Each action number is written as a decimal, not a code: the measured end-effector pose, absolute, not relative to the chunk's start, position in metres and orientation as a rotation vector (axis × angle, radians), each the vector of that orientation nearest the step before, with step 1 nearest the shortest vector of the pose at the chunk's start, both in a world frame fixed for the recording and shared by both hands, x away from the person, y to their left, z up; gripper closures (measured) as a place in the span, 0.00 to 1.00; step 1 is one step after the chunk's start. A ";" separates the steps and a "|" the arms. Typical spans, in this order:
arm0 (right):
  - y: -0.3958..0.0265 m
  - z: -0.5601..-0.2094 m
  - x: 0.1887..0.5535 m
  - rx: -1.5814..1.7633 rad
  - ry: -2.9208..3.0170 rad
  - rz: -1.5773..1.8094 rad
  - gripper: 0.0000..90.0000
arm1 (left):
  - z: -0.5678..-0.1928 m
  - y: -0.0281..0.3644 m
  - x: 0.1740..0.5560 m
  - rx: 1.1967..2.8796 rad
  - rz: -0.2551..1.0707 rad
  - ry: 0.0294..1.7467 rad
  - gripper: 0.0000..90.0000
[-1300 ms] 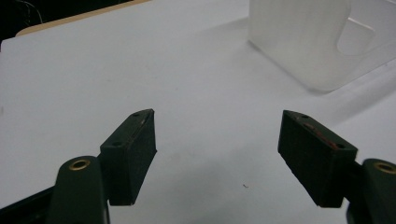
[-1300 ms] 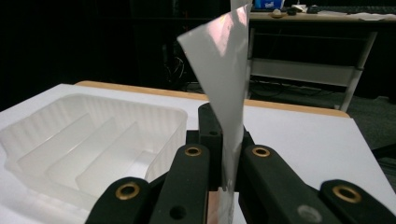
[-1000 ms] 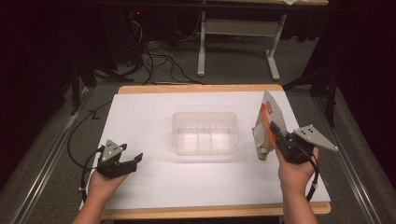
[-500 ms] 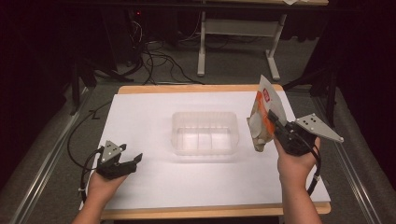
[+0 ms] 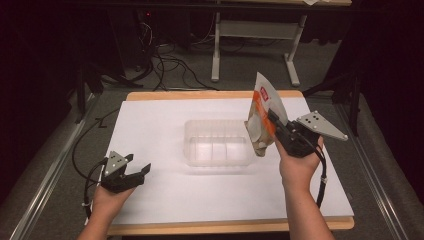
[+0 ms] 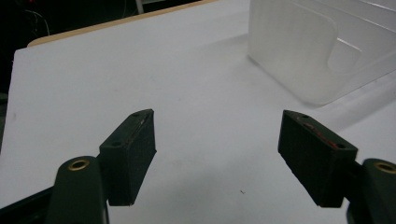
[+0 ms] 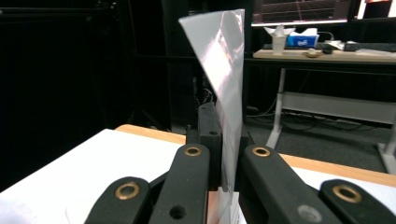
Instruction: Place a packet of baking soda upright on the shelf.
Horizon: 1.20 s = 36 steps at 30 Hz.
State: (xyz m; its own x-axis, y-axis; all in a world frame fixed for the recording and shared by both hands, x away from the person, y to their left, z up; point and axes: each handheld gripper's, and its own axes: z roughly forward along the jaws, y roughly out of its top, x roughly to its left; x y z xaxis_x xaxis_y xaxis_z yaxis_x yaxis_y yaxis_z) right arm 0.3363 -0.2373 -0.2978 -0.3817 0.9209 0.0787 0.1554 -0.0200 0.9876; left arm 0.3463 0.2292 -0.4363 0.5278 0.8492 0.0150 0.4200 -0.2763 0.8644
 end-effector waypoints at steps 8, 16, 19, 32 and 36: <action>-0.215 -0.297 0.343 1.126 1.618 1.486 1.00 | -0.436 0.231 0.345 1.884 0.615 1.042 0.31; -0.190 -0.298 0.352 1.123 1.644 1.527 1.00 | -0.435 0.232 0.347 1.881 0.612 1.044 0.31; -0.182 -0.298 0.354 1.111 1.654 1.531 1.00 | -0.435 0.234 0.347 1.871 0.607 1.054 0.31; -0.162 -0.311 0.367 1.116 1.692 1.508 1.00 | -0.435 0.234 0.348 1.876 0.609 1.048 0.31; -0.158 -0.315 0.374 1.125 1.702 1.490 1.00 | -0.435 0.234 0.349 1.887 0.610 1.042 0.31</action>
State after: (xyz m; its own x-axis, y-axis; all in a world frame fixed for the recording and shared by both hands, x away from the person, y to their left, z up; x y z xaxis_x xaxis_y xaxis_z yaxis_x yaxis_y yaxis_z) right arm 0.3736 -0.1576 -0.3153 -0.4565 0.8853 0.0883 0.2042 0.0076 0.9789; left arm 0.3486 0.2336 -0.4354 0.5289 0.8487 0.0069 0.4216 -0.2698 0.8657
